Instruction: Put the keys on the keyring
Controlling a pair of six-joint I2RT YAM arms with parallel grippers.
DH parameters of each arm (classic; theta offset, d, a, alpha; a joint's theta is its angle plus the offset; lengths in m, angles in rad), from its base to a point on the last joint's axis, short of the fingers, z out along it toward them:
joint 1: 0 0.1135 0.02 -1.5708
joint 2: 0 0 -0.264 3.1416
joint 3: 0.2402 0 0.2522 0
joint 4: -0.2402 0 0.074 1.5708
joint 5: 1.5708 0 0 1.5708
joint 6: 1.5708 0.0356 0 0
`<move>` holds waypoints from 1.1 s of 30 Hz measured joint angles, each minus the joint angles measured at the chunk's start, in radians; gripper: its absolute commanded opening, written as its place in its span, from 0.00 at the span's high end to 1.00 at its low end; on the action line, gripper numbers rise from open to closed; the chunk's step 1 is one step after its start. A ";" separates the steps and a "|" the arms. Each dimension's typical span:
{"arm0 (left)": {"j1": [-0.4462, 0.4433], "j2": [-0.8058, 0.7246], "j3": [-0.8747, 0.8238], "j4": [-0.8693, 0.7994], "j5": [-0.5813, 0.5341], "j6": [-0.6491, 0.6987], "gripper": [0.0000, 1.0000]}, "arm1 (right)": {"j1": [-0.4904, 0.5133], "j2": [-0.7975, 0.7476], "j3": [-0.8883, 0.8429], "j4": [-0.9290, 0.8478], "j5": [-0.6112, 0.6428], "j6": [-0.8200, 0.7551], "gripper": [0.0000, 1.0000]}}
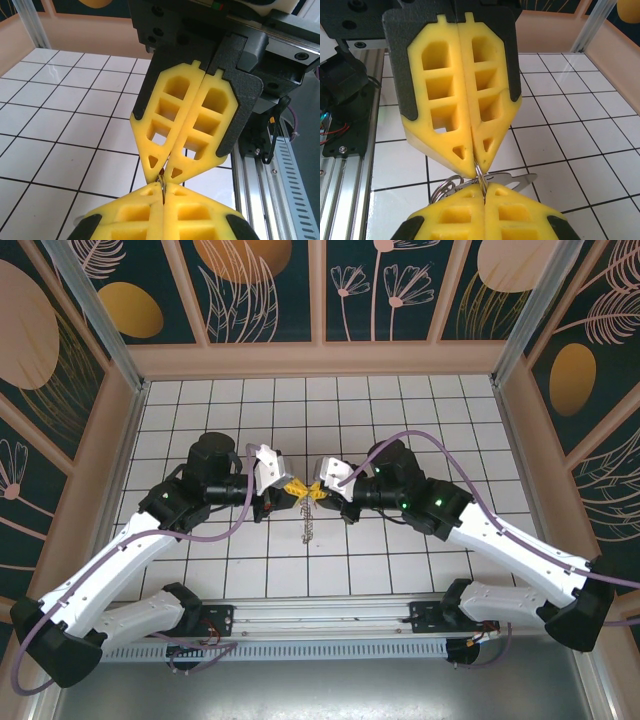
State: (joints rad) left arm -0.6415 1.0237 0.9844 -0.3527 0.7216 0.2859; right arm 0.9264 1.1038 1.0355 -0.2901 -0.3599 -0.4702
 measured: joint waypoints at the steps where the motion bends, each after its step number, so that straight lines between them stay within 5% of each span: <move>1: 0.001 0.002 -0.001 0.003 0.002 -0.001 1.00 | 0.000 0.002 0.002 -0.004 0.000 0.000 1.00; 24: 0.005 -0.032 -0.138 0.304 -0.012 -0.120 1.00 | -0.019 -0.057 -0.095 0.148 0.055 0.059 1.00; 33: -0.001 -0.026 -0.156 0.380 0.018 -0.153 1.00 | -0.038 -0.129 -0.161 0.233 0.029 0.110 0.75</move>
State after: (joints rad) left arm -0.6426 0.9977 0.8280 0.0273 0.7399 0.1329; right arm 0.8883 0.9745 0.8742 -0.0574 -0.3309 -0.3603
